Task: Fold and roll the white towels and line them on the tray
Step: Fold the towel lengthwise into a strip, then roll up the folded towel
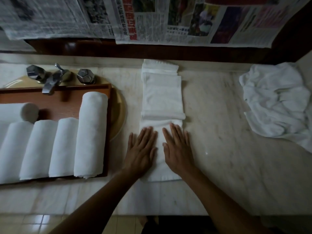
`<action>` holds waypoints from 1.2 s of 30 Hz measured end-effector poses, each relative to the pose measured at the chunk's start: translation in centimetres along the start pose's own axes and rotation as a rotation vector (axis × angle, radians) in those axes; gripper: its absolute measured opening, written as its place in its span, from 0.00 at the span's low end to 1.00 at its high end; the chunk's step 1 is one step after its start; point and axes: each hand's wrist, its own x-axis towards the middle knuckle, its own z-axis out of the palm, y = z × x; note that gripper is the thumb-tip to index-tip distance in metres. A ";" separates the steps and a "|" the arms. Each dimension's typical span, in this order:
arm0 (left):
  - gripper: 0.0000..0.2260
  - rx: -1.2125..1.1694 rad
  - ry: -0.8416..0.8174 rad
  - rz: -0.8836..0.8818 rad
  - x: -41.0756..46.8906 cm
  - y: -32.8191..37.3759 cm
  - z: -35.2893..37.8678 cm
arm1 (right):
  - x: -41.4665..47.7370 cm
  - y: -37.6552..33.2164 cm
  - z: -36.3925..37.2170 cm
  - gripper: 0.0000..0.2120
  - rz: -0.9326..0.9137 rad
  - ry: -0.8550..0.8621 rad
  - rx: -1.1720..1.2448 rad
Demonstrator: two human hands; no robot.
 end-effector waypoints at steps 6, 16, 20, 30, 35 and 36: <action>0.28 -0.047 0.030 -0.114 0.6 1.1 -1.4 | 0.6 -0.8 -0.9 0.24 0.098 0.040 0.006; 0.30 -0.276 0.100 -0.182 -2.3 -1.7 1.1 | -6.2 0.9 -0.5 0.28 0.173 -0.036 -0.047; 0.29 -0.308 0.179 -0.057 -6.9 0.0 0.2 | -9.3 0.8 -1.3 0.27 0.138 0.038 0.015; 0.20 -0.079 0.080 0.299 -16.2 0.8 3.2 | -20.0 -1.4 -0.3 0.30 -0.168 -0.056 0.010; 0.19 -0.055 -0.007 0.341 -17.6 1.2 2.0 | -21.2 -1.1 -0.6 0.26 -0.162 0.042 0.035; 0.19 -0.056 -0.018 0.352 -17.9 1.1 1.9 | -21.2 -0.9 -0.7 0.23 -0.167 0.066 0.051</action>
